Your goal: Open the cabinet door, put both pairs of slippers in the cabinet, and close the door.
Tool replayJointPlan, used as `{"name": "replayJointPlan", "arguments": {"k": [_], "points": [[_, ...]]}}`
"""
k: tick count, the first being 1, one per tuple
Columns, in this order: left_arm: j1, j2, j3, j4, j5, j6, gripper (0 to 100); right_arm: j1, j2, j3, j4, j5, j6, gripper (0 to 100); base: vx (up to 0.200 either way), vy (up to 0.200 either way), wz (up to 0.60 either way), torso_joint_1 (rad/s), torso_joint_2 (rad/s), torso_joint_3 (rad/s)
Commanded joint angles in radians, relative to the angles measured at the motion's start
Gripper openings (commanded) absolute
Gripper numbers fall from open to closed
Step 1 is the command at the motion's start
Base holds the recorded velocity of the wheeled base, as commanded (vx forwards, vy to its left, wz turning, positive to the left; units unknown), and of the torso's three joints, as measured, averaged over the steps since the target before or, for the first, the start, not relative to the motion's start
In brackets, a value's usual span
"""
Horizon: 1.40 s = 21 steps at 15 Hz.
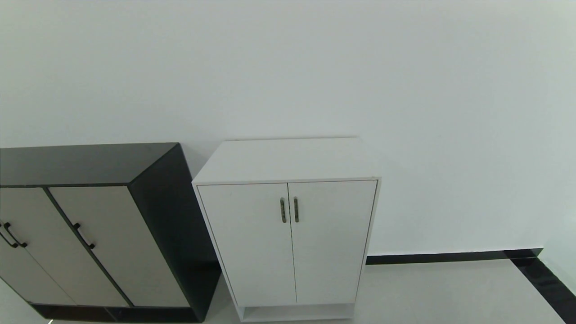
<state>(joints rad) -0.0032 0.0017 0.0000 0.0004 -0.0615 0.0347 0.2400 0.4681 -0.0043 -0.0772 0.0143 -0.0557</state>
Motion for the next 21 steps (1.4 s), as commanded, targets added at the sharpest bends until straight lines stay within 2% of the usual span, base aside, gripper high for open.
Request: {"name": "replayJointPlan", "arguments": {"k": [1, 3, 4, 6, 7, 10, 13, 14, 21], "points": [[0.000, 0.000, 0.000, 0.000, 0.000, -0.001, 0, 0.027, -0.241, 0.003, 0.079, 0.016, -0.007, 0, 0.000, 0.000, 0.00, 0.000, 0.00, 0.000], [0.000, 0.000, 0.000, 0.000, 0.000, -0.001, 0, 0.042, -0.224, 0.003, 0.079, 0.010, -0.012, 0, 0.000, 0.000, 0.00, 0.000, 0.00, 0.000], [0.000, 0.000, 0.000, 0.000, 0.000, -0.001, 0, 0.010, -0.220, 0.000, 0.079, -0.007, -0.012, 0, 0.000, 0.000, 0.00, 0.000, 0.00, 0.000], [0.000, 0.000, 0.000, 0.000, 0.000, -0.001, 0, -0.174, -0.259, 0.001, 0.079, -0.014, -0.010, 0, 0.000, 0.000, 0.00, 0.000, 0.00, 0.000], [0.000, 0.000, 0.000, 0.000, 0.000, -0.001, 0, -0.226, -0.289, 0.004, 0.079, -0.013, -0.007, 0, 0.000, 0.000, 0.00, 0.000, 0.00, 0.000], [0.000, 0.000, 0.000, 0.000, 0.000, -0.001, 0, -0.238, -0.468, 0.001, 0.079, -0.020, 0.005, 0, 0.000, 0.000, 0.00, 0.000, 0.00, 0.000], [0.000, 0.000, 0.000, 0.000, 0.000, -0.001, 0, -0.238, -0.468, 0.003, 0.082, -0.025, 0.020, 0, 0.000, 0.000, 0.00, 0.000, 0.00, 0.000], [0.000, 0.000, 0.000, 0.001, 0.000, -0.001, 0, -0.238, -0.467, 0.004, 0.080, 0.049, 0.017, 0, 0.000, 0.000, 0.00, 0.000, 0.00, 0.000], [0.000, 0.000, 0.000, 0.000, 0.000, -0.002, 0, -0.240, -0.467, 0.003, 0.082, 0.046, 0.034, 0, 0.000, 0.000, 0.00, 0.000, 0.00, 0.000]]}}
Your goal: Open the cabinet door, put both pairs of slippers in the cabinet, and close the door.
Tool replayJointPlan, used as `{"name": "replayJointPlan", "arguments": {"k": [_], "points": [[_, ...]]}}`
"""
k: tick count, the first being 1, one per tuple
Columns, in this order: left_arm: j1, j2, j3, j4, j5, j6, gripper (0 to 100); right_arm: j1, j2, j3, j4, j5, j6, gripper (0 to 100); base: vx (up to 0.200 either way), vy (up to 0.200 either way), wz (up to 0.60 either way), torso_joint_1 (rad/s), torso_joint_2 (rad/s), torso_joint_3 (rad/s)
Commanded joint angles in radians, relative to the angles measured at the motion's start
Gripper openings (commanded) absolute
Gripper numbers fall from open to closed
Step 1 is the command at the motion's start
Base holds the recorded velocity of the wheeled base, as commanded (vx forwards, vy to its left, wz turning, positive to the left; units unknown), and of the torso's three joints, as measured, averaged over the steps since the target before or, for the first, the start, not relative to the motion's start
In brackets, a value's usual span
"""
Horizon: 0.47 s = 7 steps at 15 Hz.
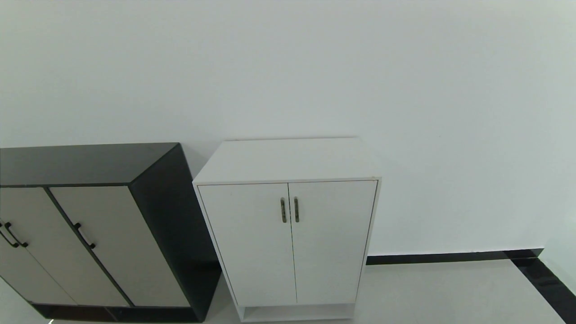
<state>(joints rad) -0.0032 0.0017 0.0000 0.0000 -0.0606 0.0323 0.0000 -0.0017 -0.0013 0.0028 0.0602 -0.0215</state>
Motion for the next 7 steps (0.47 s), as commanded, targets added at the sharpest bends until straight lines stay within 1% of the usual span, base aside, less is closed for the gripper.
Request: {"name": "replayJointPlan", "arguments": {"k": [1, 7], "points": [[0.000, 0.000, 0.000, 0.000, 0.001, 0.000, 0, 0.000, 0.003, 0.000, 0.002, 0.000, -0.003, 0, 0.000, 0.000, 0.00, 0.000, 0.00, 0.000], [0.000, 0.000, 0.000, 0.000, -0.001, 0.000, 0, 0.002, 0.003, 0.000, 0.002, 0.000, 0.000, 0, 0.000, 0.000, 0.00, 0.000, 0.00, 0.000]]}}
